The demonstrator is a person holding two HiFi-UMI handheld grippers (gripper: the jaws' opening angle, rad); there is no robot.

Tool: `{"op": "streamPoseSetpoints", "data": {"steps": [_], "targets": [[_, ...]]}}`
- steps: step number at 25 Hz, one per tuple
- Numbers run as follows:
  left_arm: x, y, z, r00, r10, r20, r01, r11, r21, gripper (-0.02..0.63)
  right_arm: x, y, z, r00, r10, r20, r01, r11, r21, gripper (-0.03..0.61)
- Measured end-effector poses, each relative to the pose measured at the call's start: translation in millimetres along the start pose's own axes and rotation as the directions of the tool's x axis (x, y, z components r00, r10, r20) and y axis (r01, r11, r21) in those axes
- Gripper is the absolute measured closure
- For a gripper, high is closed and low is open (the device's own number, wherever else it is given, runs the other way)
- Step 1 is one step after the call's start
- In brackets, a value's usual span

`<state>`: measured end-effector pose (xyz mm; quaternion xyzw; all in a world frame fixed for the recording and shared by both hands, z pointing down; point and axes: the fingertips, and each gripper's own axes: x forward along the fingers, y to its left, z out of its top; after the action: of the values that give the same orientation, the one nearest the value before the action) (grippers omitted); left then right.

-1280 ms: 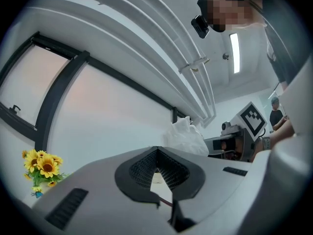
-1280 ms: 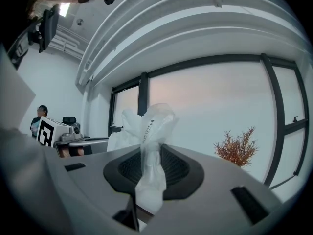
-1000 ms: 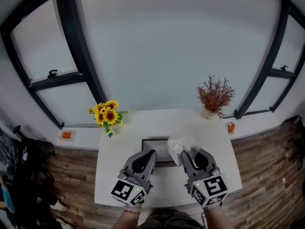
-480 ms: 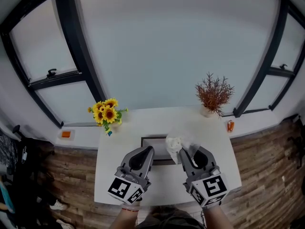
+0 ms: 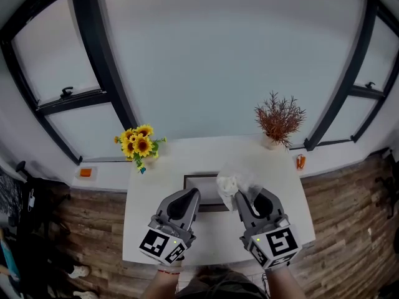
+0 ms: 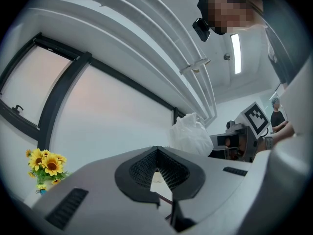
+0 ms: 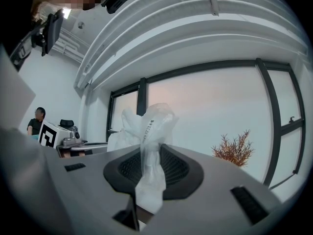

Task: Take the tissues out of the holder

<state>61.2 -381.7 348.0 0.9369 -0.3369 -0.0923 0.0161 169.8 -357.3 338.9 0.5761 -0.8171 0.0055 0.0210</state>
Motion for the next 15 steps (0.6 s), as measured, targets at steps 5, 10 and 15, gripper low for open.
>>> {"op": "streamPoseSetpoints", "data": {"steps": [5, 10, 15], "targets": [[-4, 2, -4, 1.000, 0.009, -0.007, -0.009, 1.000, -0.010, 0.606, -1, 0, -3, 1.000, -0.001, -0.012, 0.001, 1.000, -0.001, 0.497], [-9, 7, -8, 1.000, 0.017, -0.023, -0.017, 1.000, -0.015, 0.606, -2, -5, -11, 1.000, -0.008, -0.029, 0.008, 1.000, 0.013, 0.497], [-14, 14, -12, 0.999, 0.037, -0.032, -0.038, 0.999, -0.026, 0.606, 0, -4, -16, 0.999, -0.003, -0.034, 0.004, 1.000, 0.021, 0.497]]}}
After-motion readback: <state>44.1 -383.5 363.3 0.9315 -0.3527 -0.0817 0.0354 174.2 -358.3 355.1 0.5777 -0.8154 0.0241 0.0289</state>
